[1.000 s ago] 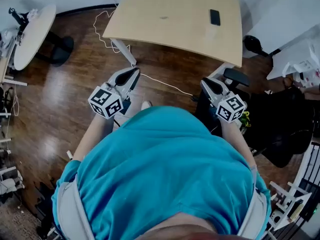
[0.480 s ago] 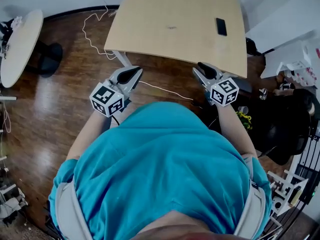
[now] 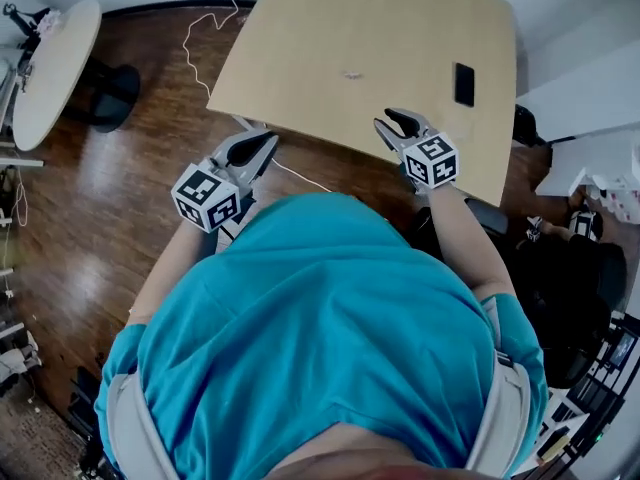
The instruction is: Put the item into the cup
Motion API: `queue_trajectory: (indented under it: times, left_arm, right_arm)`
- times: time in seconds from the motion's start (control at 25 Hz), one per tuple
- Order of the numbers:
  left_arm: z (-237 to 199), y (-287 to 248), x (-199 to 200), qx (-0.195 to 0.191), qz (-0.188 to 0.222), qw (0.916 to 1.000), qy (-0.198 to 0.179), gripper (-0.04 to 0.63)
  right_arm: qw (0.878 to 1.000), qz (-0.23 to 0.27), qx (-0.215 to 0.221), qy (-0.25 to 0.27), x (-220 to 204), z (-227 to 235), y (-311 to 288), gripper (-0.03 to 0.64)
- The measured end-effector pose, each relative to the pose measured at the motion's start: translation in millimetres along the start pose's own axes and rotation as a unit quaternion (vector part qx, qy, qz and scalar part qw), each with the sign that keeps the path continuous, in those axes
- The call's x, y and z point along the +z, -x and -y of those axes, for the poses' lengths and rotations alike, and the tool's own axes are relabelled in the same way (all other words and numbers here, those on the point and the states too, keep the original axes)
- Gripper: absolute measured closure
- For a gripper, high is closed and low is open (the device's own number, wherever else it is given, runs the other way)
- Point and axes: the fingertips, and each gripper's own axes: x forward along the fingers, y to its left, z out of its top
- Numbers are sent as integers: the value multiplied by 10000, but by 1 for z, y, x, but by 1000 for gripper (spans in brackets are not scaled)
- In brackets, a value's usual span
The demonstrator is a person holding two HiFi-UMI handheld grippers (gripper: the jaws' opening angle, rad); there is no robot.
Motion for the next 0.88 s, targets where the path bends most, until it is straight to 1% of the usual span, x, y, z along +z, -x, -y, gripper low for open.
queue_trajectory:
  times: [0.16,0.24,0.32,0.44,0.56,0.64,0.8,0.88]
  left_arm:
    - [-24,-18,8,583,104,9974,417,591]
    - [-30,-27,9,745,134,9952,619,591]
    - [-34,-32,8,806,100,9940,737,589]
    - [-47,-33,5,759,-31,9948,686,590]
    - [-66,-32,0,647,-155,9952,716,589]
    - [-76,-30,-3,538,-271,9954,742,589]
    - [-92,-33,-7,346,-385,9961,710,591]
    - [-96,-33,-6,292,-405,9963,706,591]
  right_arm:
    - [9973,-311,462,480,3,41,-50,488]
    - [9938,-543,584,777,-3,55,-74,488]
    - [9897,-791,613,1021,-13,66,-96,488]
    - [9828,-1160,537,1335,-26,77,-132,488]
    - [9718,-1553,369,1738,-36,84,-166,488]
    - [9644,-1801,251,1920,-45,88,-183,488]
    - [9446,-2323,151,2312,-68,100,-203,472]
    - [9398,-2475,73,2354,-76,106,-208,472]
